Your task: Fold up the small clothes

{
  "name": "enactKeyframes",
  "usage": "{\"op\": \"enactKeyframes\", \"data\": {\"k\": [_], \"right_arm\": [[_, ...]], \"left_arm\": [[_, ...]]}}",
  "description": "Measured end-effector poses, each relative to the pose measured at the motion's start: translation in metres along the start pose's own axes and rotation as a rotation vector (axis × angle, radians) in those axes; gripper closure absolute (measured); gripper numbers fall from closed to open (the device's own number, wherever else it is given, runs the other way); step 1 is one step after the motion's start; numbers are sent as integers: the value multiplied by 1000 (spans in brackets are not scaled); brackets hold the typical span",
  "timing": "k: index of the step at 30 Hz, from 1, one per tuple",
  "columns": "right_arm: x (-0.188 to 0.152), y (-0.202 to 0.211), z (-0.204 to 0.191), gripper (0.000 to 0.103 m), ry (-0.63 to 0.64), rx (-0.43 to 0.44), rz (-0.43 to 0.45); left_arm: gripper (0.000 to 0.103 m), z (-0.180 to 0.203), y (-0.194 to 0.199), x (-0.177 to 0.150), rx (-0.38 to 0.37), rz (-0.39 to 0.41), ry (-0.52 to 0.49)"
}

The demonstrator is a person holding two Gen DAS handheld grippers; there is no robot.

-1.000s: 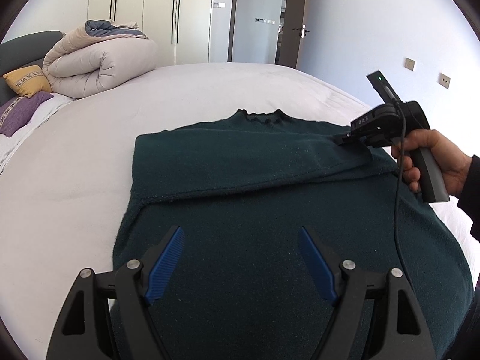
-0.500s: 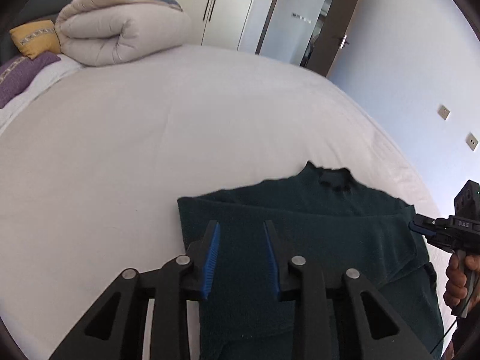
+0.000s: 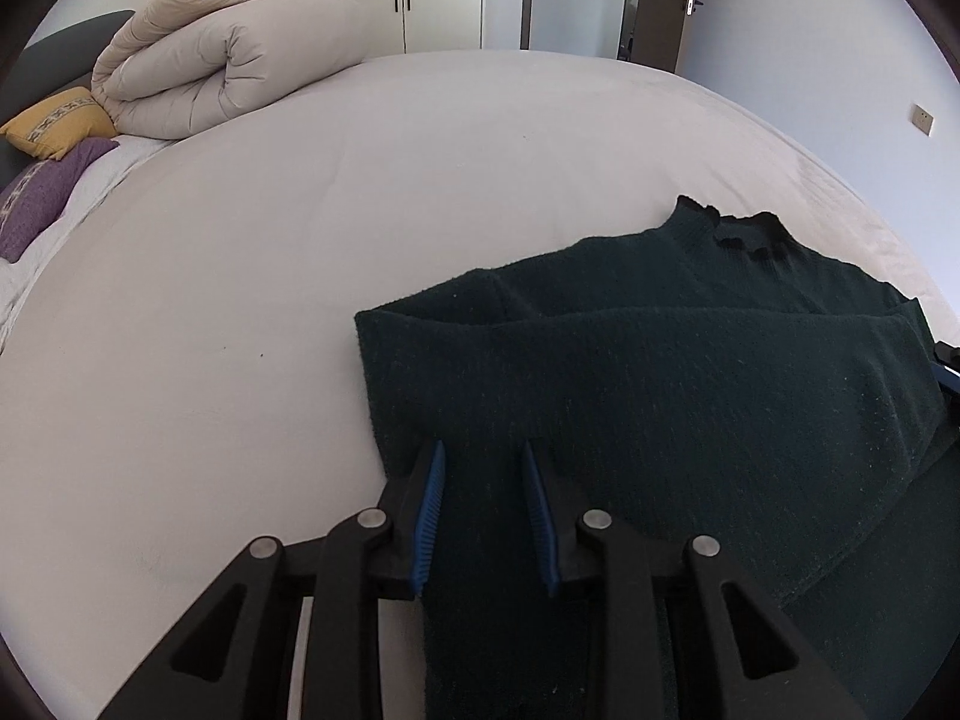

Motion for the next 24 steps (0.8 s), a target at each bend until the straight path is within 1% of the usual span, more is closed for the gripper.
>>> {"op": "enactKeyframes", "data": {"k": [2,3,4,5,6,8,10,13,15,18,22,24], "right_arm": [[11,40,22,81,-71,-54,107],[14,57,29,80,-104,-58,141],[13,70,32,78,-127,-40,161],[10,76,30,69,-133,-22,156],[6,80,25,51,-120,-13,145],[-8,80,10,37,-99,-3,138],[-25,68,-4,35,-87,38,96],[-48,36,-15,35,-107,62,7],[-60,13,-11,35,-159,16,-43],[-60,9,-7,35,-207,39,12],[-45,0,0,35,-297,116,70],[-39,-5,1,35,-323,150,104]], "left_arm": [[73,0,-1,0,3,2,2],[73,1,-2,0,8,3,3],[73,2,-3,1,12,3,2],[73,2,-5,3,14,4,3],[73,3,-6,3,15,6,5],[73,2,-5,3,10,4,10],[73,0,-5,4,0,-1,17],[73,-1,-5,5,1,-9,21],[73,0,-4,5,7,-12,28],[73,1,-4,6,11,-13,35],[72,1,-4,7,7,-16,57],[72,0,-4,8,3,-21,68]]}}
Point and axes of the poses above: each gripper's, at about its wrist camera, not at the fingertips, and y roughly against the way its jaws point, z to its right, x to its top, the point moved 4 cm from there along -y, roughly the way its jaws point, and after that the axes turned 3 degrees about y, right-handed, at the moved point
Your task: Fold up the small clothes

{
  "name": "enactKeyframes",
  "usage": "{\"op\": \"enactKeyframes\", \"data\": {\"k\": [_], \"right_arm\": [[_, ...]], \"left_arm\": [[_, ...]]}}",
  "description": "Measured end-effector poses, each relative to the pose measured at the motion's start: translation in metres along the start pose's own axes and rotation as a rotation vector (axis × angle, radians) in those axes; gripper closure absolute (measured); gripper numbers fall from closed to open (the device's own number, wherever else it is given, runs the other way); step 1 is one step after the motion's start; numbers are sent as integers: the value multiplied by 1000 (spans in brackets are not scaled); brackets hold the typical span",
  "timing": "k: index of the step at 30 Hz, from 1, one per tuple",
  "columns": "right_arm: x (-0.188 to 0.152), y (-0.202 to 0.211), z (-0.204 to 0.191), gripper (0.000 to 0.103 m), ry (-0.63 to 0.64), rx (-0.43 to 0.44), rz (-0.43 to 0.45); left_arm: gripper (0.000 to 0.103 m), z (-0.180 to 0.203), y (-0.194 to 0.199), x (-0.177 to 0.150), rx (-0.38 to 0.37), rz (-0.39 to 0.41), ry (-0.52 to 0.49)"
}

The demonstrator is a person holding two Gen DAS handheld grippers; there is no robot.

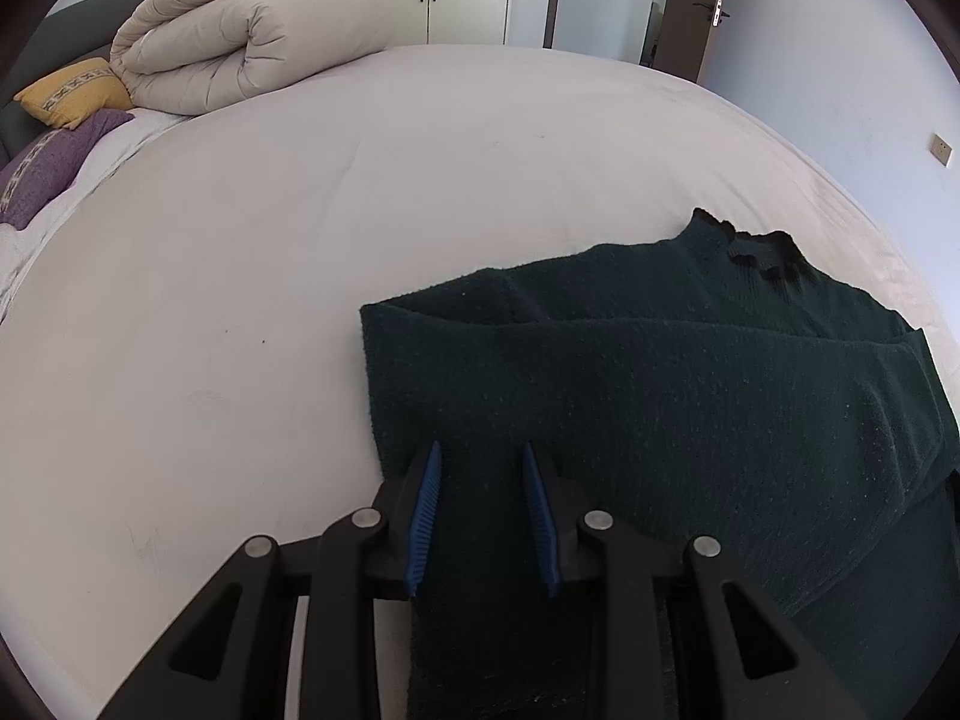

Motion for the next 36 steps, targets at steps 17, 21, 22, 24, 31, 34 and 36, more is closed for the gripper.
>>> {"op": "enactKeyframes", "data": {"k": [17,21,22,24,31,34,36], "right_arm": [[11,19,33,56,-144,150,221],[17,28,50,60,-231,217,247],[17,27,48,60,-217,205,252],[14,23,41,59,-157,167,246],[-18,55,25,45,-72,114,151],[-39,75,21,45,61,-8,92],[-55,89,19,45,195,-124,47]], "left_arm": [[72,-2,-2,1,-8,4,3],[72,-4,0,2,-17,1,9],[72,-4,0,2,-16,1,7],[72,-4,1,1,-15,4,6],[49,-14,21,-5,-22,-9,21],[40,-30,41,-23,-10,-4,37],[39,-43,63,-42,-24,11,74]]}}
Point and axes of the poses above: each gripper's, at about its wrist camera, not at the fingertips, and y roughly against the way its jaws point, z to its right, x to its top, the point moved 4 cm from there along -y, roughly the way its jaws point, and after that the axes turned 3 degrees about y, right-handed, at the moved point
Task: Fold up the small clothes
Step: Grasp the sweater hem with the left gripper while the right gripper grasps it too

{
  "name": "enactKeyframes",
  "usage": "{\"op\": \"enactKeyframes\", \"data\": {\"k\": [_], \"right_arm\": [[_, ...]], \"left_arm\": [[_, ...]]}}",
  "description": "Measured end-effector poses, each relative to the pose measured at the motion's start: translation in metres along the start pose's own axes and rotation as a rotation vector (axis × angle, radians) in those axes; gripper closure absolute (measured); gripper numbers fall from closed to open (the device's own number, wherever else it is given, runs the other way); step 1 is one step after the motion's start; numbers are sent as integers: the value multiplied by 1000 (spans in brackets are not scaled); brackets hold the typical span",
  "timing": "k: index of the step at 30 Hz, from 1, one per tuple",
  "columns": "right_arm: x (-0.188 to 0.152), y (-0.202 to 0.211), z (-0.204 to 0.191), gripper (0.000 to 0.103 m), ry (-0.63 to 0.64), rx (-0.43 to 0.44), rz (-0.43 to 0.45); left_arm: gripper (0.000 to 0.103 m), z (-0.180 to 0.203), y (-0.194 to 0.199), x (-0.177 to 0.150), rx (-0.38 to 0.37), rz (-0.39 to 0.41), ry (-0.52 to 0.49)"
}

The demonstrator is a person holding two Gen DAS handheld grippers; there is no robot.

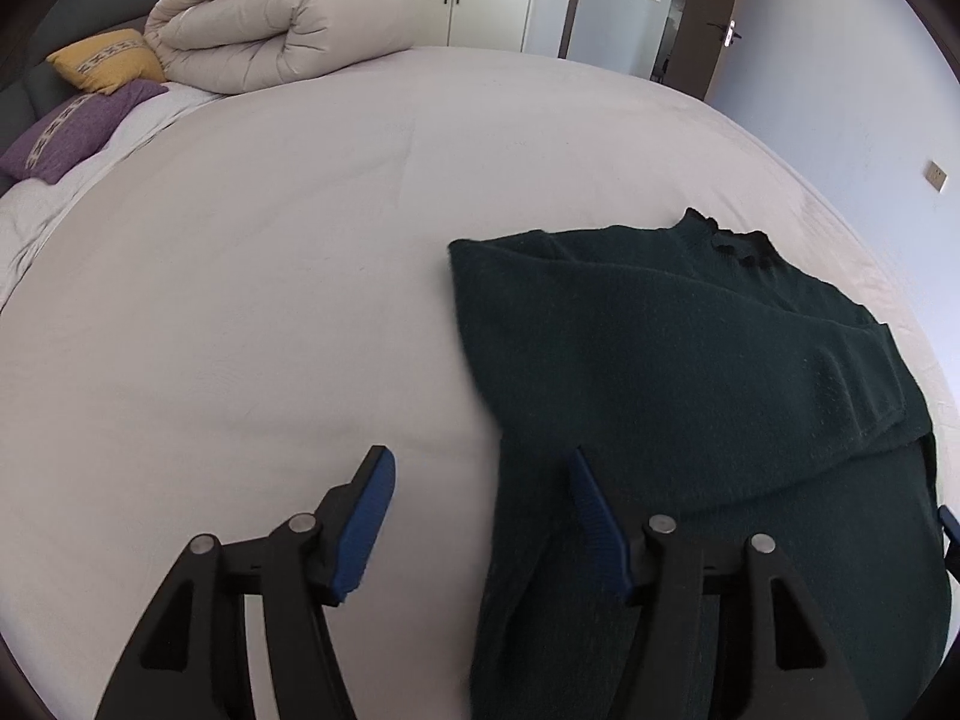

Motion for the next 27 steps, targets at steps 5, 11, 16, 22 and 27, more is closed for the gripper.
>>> {"op": "enactKeyframes", "data": {"k": [5,11,16,22,27], "right_arm": [[-27,55,6,45,178,-120,-13],[-62,123,25,45,244,-136,-16],[-80,152,42,45,209,-110,-36],[-98,175,50,45,208,-88,-46],[-105,192,53,45,218,-87,-50]], "left_arm": [[30,-25,61,-64,-84,-38,59],[30,-40,105,-150,-234,-193,162],[32,-33,129,-193,-291,-247,163],[42,-19,139,-217,-394,-322,170],[57,-26,135,-220,-453,-379,231]]}}
Point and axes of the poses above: each gripper's, at about its wrist camera, not at the fingertips, and y roughly against the way its jaws point, z to its right, x to its top, the point moved 4 cm from there along -y, roughly the way its jaws point, and after that the axes turned 3 degrees about y, right-handed, at the moved point
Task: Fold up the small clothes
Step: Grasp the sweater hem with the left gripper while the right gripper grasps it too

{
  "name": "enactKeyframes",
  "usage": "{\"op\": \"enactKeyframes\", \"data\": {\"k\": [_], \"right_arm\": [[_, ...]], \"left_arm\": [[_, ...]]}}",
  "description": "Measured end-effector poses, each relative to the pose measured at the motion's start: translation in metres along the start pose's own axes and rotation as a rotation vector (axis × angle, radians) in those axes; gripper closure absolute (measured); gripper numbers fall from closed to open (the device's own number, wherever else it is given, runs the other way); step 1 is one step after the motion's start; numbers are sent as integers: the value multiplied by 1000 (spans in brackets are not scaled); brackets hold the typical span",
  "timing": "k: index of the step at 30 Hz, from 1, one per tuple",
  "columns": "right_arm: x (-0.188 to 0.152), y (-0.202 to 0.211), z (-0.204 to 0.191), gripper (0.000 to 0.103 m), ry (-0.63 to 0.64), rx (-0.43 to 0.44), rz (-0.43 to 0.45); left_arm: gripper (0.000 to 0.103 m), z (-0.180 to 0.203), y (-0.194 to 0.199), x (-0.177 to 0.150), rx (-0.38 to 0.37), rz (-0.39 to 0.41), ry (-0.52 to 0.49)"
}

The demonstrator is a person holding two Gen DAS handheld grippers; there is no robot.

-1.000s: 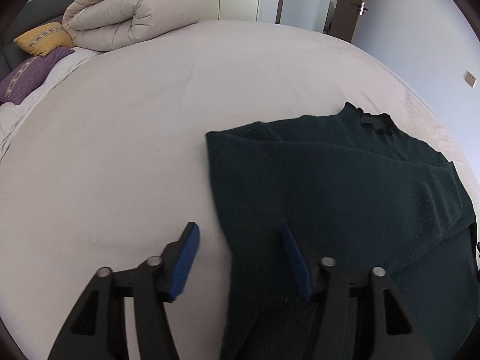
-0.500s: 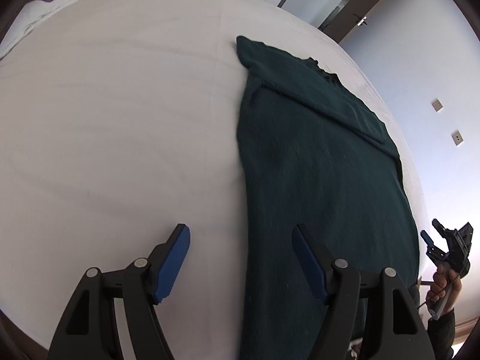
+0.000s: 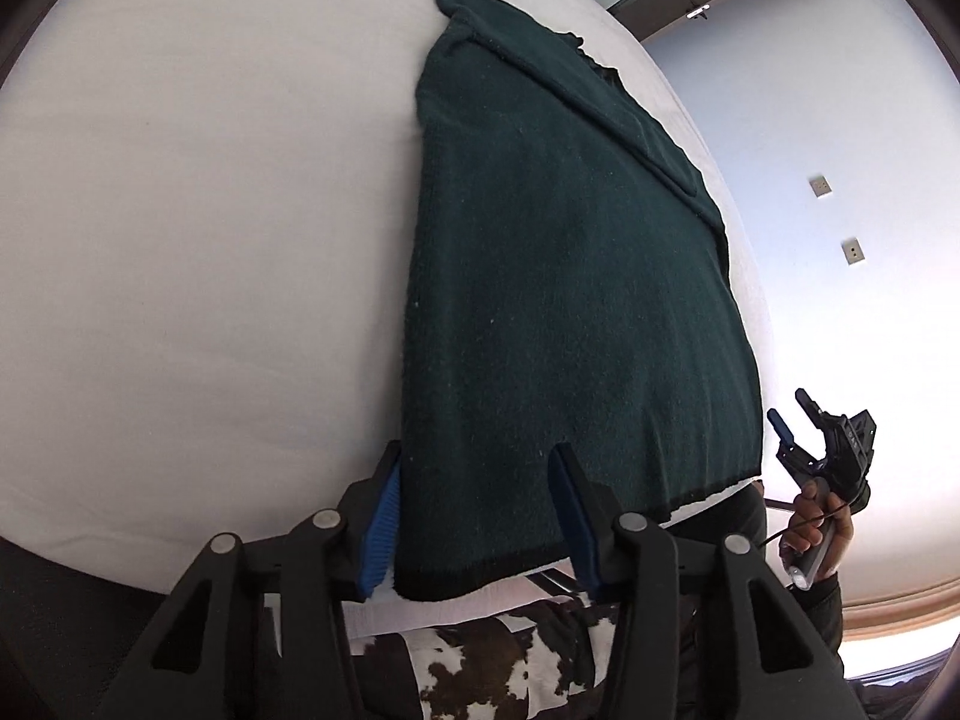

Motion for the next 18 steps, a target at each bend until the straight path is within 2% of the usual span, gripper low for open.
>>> {"op": "enactKeyframes", "data": {"k": [2,5,7,10,14,18], "right_arm": [[-5,6,2,45,3,-5,-7],[-10,13,6,45,15,-20,-25],[-13,17,10,45,27,-54,-41],[-15,26,21,45,46,-119,-64],[-21,28,31,45,77,-161,-137],[-26,21,36,45,99,-158,-185]], "left_arm": [[62,-5,1,3,-27,-8,34],[75,-6,-2,6,-21,-10,43],[86,-4,-4,6,-9,-12,33],[95,-2,-8,4,-3,-14,24],[97,-3,-8,3,1,-3,29],[97,-4,-6,2,1,5,31]]}}
Point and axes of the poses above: each gripper's, at about its wrist camera, not at the fingertips, and y roughly against the way its jaws point, z to its right, x to its top, the point moved 4 cm from there along -y, roughly the way its jaws point, and after that the axes turned 3 degrees about y, right-handed, at the moved point
